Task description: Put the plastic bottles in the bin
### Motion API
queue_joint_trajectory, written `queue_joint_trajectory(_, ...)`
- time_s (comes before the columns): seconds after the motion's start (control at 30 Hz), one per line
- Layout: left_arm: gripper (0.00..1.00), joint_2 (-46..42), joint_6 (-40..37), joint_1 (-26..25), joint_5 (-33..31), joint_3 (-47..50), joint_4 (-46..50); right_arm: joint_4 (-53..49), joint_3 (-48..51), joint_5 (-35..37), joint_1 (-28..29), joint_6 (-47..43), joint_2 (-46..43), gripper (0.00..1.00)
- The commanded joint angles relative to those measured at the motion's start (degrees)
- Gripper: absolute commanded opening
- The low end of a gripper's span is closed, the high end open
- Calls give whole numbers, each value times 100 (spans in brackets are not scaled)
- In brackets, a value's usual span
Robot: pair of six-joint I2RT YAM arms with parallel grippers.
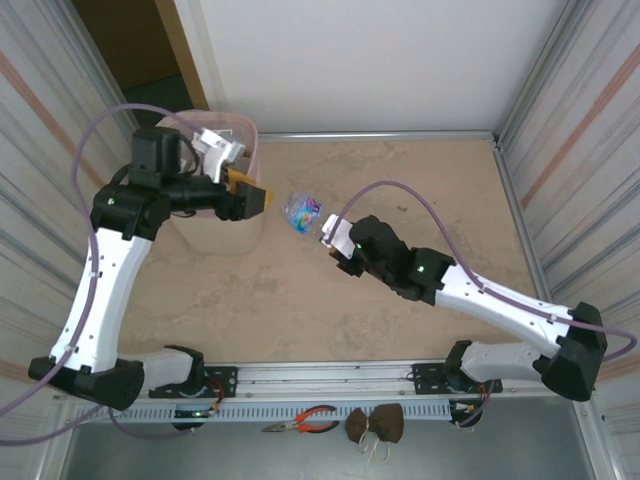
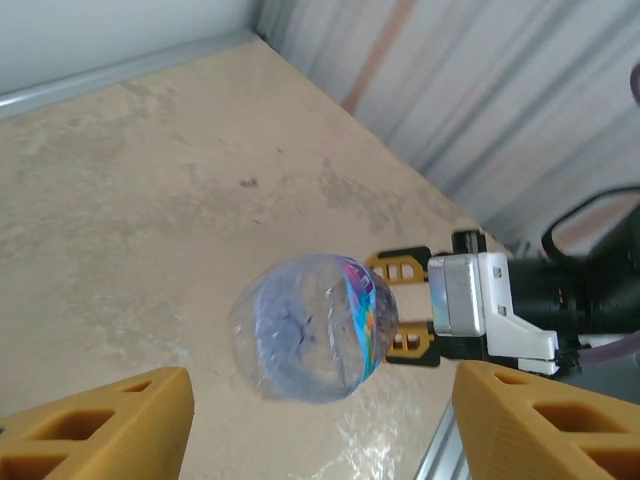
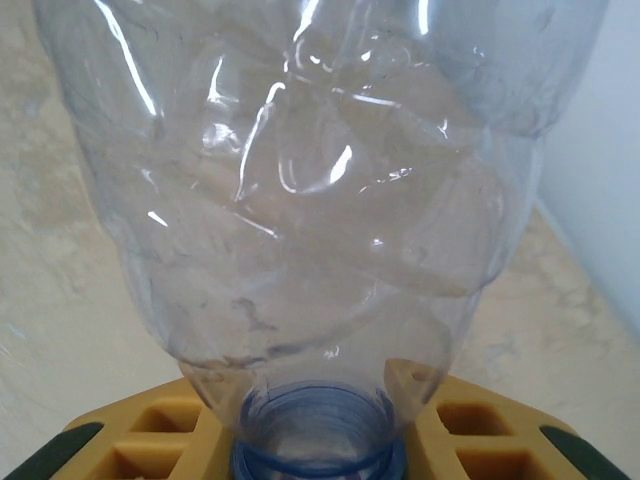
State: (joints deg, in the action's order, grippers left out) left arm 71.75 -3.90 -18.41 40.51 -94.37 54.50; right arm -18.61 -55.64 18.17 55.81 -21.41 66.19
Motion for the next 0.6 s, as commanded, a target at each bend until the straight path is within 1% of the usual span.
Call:
queue_joint_trajectory(0.0, 72, 178, -748, -477, -276, -377, 702, -243, 74, -40, 66, -1745, -325, 34)
queue_joint_trajectory(0.13, 75, 588, -1097, -1045, -485, -730, 1255, -137, 391, 148, 221, -3361, -772, 28)
queue_joint_trajectory(0.23, 75, 921, -1255, -1374, -566, -975, 1626, 6, 455, 159, 246, -4109, -1071, 26)
queue_joint_trajectory(0.43, 77, 1568, -1568, -2021, -344, -1392, 2303, 58, 255, 362, 272, -4823, -1203, 23)
queue_joint_trajectory(0.57, 77, 1992, -1655, -2329, -374, -1631, 2620, 134, 172, 406, 297, -5004, -1254, 23)
